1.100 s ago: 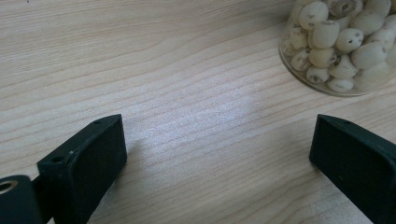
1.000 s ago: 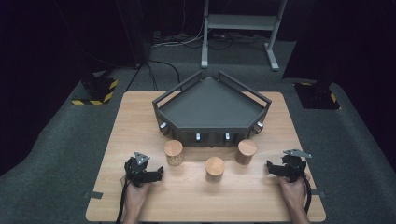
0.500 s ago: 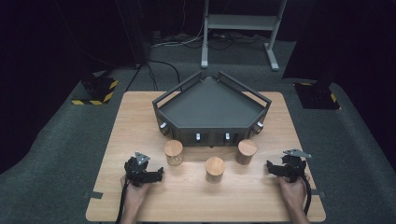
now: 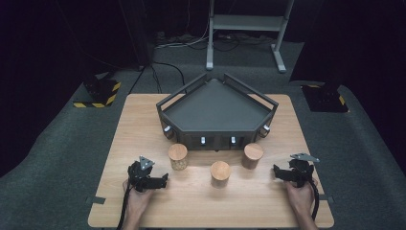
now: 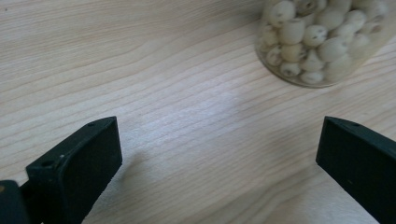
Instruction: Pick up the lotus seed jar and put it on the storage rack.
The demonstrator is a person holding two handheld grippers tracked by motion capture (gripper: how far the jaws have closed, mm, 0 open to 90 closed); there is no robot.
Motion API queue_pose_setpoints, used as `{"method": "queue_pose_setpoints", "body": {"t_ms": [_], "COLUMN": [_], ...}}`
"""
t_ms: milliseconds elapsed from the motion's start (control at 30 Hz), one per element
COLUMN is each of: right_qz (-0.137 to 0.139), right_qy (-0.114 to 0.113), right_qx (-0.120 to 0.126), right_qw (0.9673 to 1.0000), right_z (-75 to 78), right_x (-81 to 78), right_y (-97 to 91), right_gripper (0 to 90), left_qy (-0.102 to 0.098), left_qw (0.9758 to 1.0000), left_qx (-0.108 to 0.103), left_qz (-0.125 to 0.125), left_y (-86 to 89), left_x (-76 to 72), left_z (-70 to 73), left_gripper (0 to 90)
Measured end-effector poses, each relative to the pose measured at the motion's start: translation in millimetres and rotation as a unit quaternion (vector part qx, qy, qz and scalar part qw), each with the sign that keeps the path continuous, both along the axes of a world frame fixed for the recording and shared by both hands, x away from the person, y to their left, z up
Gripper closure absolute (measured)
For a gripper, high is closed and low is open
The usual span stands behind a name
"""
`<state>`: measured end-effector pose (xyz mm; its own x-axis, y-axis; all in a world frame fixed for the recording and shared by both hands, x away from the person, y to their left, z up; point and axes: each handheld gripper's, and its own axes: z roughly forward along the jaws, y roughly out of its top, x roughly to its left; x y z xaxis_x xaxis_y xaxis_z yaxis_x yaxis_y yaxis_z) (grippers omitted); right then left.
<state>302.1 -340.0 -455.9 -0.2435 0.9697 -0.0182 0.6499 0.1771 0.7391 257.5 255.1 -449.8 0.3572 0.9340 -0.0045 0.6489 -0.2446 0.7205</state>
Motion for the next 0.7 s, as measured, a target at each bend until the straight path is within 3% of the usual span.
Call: {"method": "queue_pose_setpoints", "body": {"t_ms": [133, 400, 700], "right_qz": [0.0, 0.0, 0.0], "right_qy": [0.0, 0.0, 0.0], "right_qx": [0.0, 0.0, 0.0], "right_qw": [1.0, 1.0, 1.0], "right_z": [0.0, 0.0, 0.0], "right_x": [0.0, 0.0, 0.0], "right_y": [0.0, 0.0, 0.0], "right_gripper": [3.2, 3.2, 3.3], "left_qy": [0.003, 0.006, 0.013], "left_qw": [0.9999, 0.9994, 0.9991], "left_qx": [0.009, -0.001, -0.002], "left_qz": [-0.013, -0.034, -0.041], "left_y": [-4.6, -12.5, -24.2], "left_x": [0.7, 3.2, 8.2], "left_z": [4.0, 6.5, 5.5], "left_gripper": [0.7, 1.9, 3.3]}}
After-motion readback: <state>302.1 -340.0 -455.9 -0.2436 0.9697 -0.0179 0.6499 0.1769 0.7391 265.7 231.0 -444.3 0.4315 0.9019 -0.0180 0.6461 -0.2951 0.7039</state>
